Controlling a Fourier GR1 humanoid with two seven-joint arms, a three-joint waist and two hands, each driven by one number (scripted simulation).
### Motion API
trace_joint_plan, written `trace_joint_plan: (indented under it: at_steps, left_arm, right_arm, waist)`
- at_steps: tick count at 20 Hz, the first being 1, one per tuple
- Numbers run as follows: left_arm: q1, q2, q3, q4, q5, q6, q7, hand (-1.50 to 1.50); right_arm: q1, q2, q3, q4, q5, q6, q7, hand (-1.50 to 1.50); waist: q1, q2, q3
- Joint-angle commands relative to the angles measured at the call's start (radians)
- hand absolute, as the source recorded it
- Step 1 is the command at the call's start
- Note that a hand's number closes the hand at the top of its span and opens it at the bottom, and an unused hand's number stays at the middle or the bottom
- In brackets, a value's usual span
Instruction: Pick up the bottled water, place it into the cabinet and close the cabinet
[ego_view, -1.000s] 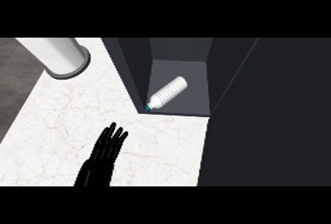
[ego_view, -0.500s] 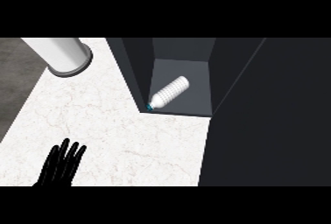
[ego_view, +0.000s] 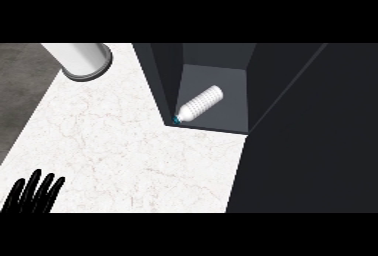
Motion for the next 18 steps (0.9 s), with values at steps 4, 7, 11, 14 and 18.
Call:
trace_joint_plan:
  at_steps: [4, 7, 11, 14, 18]
  left_arm:
    - [0.033, 0.087, 0.062, 0.011, 0.037, -0.099, -0.018, -1.50]
    - [0.030, 0.089, 0.065, 0.004, 0.036, -0.095, -0.013, -1.50]
    - [0.031, 0.115, 0.093, 0.021, 0.050, -0.130, -0.020, -1.50]
    - [0.031, 0.112, 0.093, 0.019, 0.054, -0.126, -0.013, -1.50]
    - [0.018, 0.125, 0.118, 0.022, 0.063, -0.151, -0.020, -1.50]
  right_arm:
    - [-0.233, 0.056, 0.086, -0.049, 0.016, 0.067, 0.184, 1.50]
    - [-0.313, 0.079, 0.091, -0.007, -0.001, 0.084, 0.256, 1.50]
    - [-0.364, 0.132, 0.084, 0.015, -0.056, 0.078, 0.308, 1.50]
    - [-0.379, 0.175, 0.090, 0.052, -0.076, 0.070, 0.323, 1.50]
    - [-0.391, 0.211, 0.044, 0.079, -0.113, 0.060, 0.333, 1.50]
  waist:
    - [0.051, 0.008, -0.004]
    - [0.050, 0.009, -0.004]
    - [0.065, 0.016, -0.007]
    - [0.058, 0.019, -0.006]
    - [0.063, 0.026, -0.007]
